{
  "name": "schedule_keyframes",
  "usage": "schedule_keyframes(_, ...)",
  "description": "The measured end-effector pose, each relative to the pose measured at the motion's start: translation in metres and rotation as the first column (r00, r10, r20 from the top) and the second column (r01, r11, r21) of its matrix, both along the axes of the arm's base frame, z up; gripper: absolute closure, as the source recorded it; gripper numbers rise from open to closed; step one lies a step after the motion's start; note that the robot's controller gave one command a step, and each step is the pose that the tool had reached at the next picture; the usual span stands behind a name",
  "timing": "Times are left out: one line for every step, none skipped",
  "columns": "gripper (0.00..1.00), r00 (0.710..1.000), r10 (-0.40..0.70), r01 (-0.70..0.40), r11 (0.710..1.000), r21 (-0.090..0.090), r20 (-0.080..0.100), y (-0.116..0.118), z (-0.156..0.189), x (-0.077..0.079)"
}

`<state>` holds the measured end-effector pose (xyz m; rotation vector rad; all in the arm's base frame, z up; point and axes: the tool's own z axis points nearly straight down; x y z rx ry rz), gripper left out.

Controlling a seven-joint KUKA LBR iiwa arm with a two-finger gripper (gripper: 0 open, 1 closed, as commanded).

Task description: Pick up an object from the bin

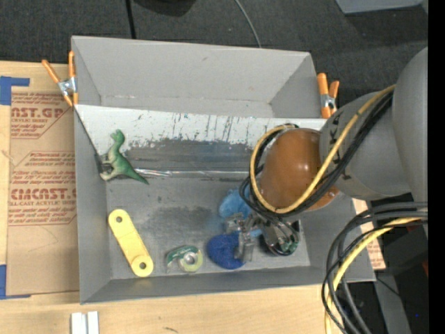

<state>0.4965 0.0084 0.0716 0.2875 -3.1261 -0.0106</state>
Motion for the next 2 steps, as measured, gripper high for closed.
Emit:
schedule_keyframes(1.00, 1.000, 0.000, 0.000, 1.000, 0.000, 0.000, 0.000, 0.000, 0.000)
schedule_keyframes(1.00, 1.000, -0.013, 0.013, 1.000, 0.001, 0.000, -0.006, 0.041, 0.002)
